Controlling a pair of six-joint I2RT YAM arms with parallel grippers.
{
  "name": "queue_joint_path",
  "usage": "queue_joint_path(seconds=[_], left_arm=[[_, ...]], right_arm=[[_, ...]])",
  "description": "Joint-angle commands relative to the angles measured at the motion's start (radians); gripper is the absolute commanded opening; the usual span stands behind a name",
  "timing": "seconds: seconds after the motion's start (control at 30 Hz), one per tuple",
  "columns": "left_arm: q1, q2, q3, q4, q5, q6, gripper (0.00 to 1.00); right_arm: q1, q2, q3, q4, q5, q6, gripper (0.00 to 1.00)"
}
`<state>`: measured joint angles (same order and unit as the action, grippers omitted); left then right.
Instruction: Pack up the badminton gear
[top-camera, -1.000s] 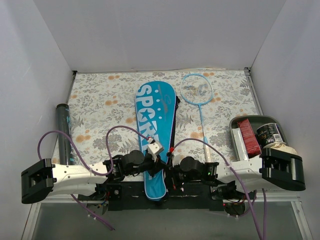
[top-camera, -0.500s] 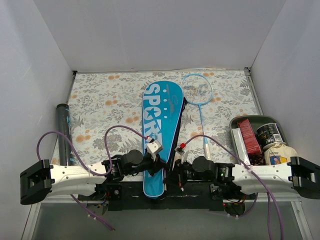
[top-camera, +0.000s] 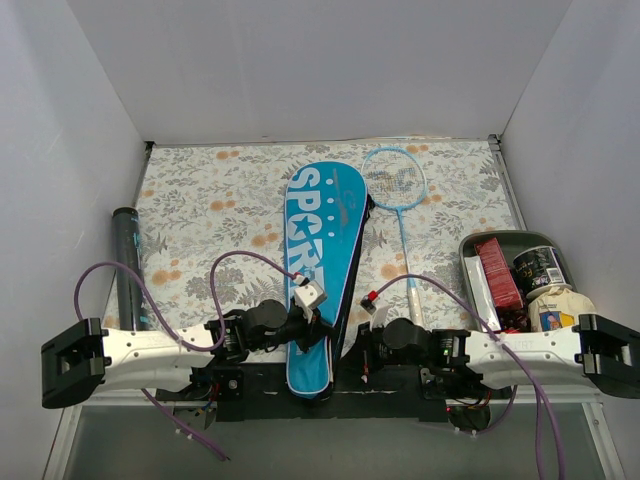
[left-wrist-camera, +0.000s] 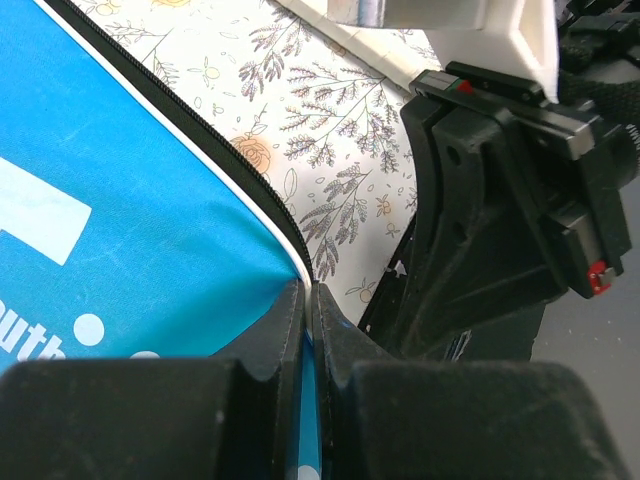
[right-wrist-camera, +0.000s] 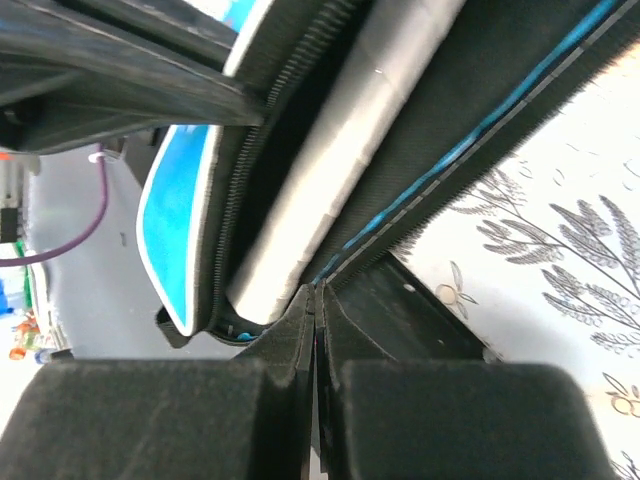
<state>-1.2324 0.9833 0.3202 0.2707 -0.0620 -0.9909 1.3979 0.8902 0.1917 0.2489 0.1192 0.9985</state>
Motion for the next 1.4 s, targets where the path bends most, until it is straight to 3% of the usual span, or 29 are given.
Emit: queue_joint_path(seconds=[0.0, 0.6, 1.37], left_arm=[[-0.001, -0.003, 0.016, 0.042, -0.009, 0.018, 0.00], [-0.001, 0.020, 0.016, 0.051, -0.006, 0.020, 0.00], [-0.001, -0.012, -0.001, 0.048, -0.010, 0.011, 0.00]], right_arm=[[0.009, 0.023, -0.003, -0.014, 0.053, 0.025, 0.01], [0.013, 0.210, 0.057, 0.180, -0.053, -0.004, 0.01], [0.032, 0.247, 0.074, 0.193, -0.035, -0.009, 0.01]])
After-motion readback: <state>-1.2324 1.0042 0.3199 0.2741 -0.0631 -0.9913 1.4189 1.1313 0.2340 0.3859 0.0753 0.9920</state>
